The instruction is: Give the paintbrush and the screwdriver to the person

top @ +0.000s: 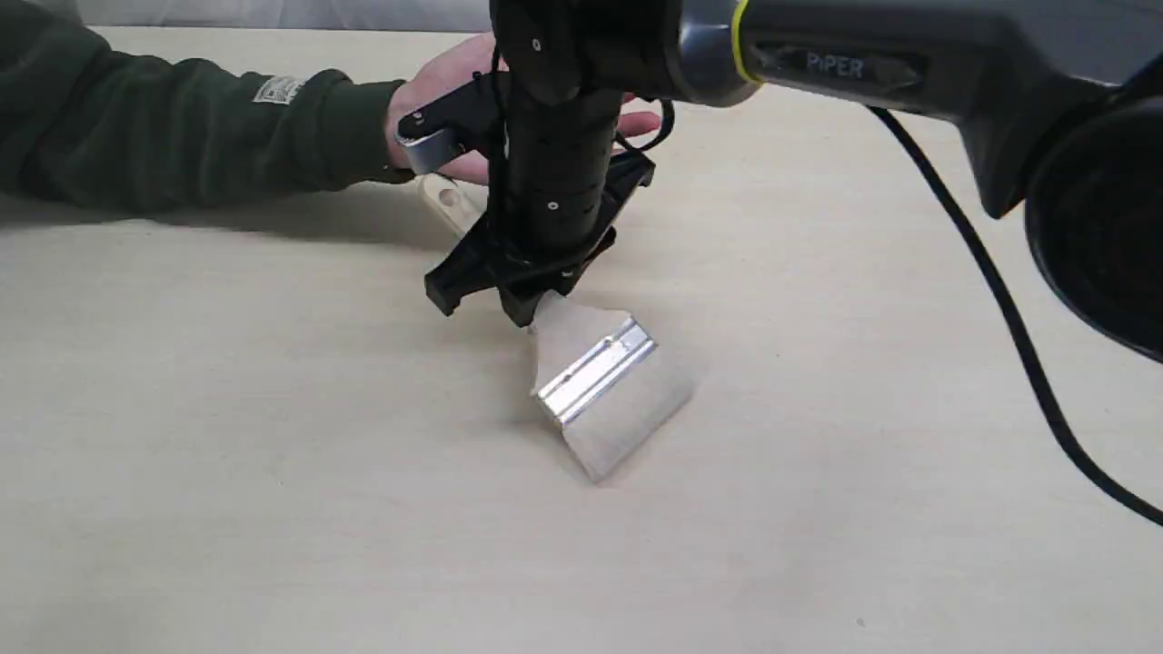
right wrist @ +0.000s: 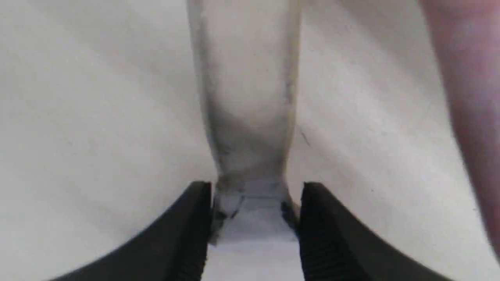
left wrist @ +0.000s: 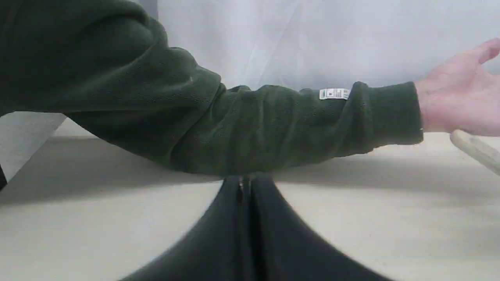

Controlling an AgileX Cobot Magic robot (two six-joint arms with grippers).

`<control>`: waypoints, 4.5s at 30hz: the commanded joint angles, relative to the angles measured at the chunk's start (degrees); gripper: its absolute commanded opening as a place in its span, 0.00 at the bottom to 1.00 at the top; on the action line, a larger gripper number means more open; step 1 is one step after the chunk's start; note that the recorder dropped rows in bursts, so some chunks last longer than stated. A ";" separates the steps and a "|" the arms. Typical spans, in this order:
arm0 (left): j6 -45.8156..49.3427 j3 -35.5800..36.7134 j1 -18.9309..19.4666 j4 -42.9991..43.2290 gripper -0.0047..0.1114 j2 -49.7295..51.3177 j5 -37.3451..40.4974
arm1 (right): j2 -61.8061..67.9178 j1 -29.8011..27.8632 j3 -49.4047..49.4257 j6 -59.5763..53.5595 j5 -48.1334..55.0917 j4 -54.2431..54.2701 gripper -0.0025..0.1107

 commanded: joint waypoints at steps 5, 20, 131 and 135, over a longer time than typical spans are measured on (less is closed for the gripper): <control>-0.12 0.12 -0.37 -0.16 0.04 -0.14 -0.69 | -5.67 -0.39 4.87 -2.45 -1.25 2.74 0.06; -0.12 0.12 -0.37 -0.16 0.04 -0.14 -0.69 | -14.95 -0.39 7.01 0.99 -10.02 -2.75 0.06; -0.12 0.12 -0.37 -0.16 0.04 -0.14 -0.62 | -111.50 -5.03 91.75 5.88 -61.81 2.12 0.06; -0.12 0.12 -0.37 -0.16 0.04 -0.14 -0.62 | -116.39 -5.03 92.94 3.56 -62.84 2.12 0.06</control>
